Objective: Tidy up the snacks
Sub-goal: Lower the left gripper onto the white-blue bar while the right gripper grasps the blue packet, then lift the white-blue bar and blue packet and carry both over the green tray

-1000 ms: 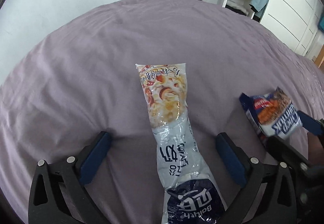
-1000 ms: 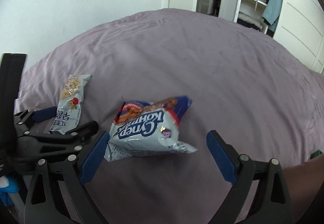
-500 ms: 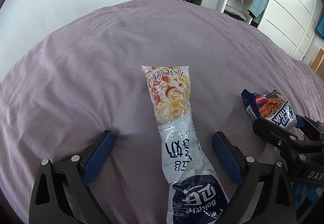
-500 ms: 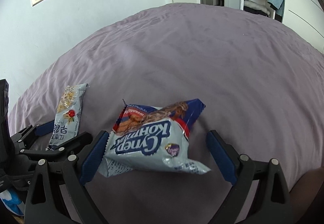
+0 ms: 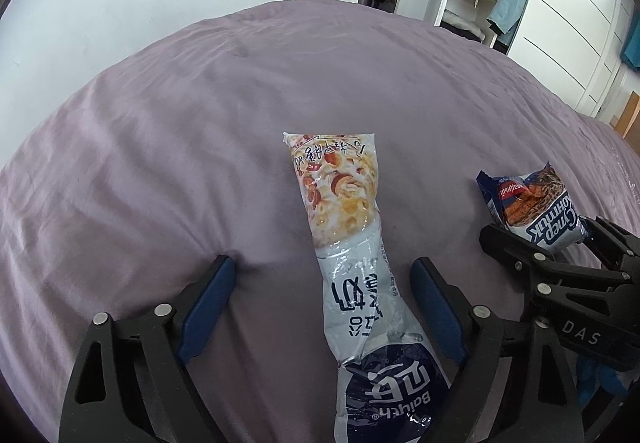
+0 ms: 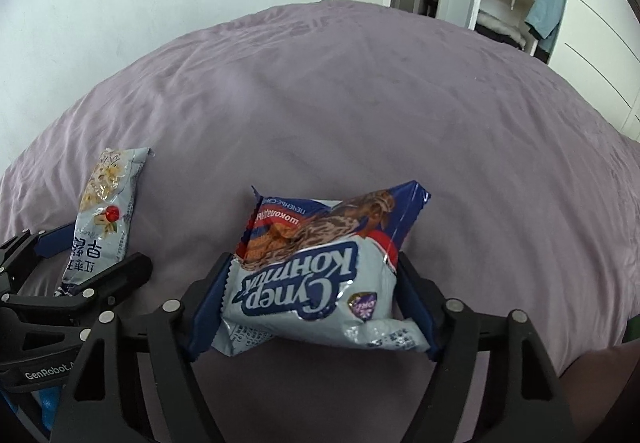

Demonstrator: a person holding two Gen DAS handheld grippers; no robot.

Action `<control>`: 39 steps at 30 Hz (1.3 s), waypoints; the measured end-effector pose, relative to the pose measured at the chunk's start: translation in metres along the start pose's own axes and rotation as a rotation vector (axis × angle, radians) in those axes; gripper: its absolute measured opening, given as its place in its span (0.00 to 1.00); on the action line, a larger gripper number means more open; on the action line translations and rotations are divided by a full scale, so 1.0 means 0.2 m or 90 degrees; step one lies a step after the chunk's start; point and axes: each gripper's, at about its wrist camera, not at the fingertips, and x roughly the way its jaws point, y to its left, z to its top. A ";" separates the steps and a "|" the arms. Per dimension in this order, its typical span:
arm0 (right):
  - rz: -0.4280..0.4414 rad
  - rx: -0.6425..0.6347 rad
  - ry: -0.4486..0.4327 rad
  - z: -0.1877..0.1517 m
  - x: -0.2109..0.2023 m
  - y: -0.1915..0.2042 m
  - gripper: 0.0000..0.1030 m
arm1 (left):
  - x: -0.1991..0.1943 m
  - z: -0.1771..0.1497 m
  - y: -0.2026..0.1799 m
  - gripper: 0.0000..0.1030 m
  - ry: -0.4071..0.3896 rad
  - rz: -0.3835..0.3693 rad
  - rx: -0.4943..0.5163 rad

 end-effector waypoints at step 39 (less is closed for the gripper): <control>-0.114 -0.047 -0.091 -0.06 -0.10 0.09 0.55 | -0.03 0.02 -0.05 0.26 -0.013 -0.015 0.030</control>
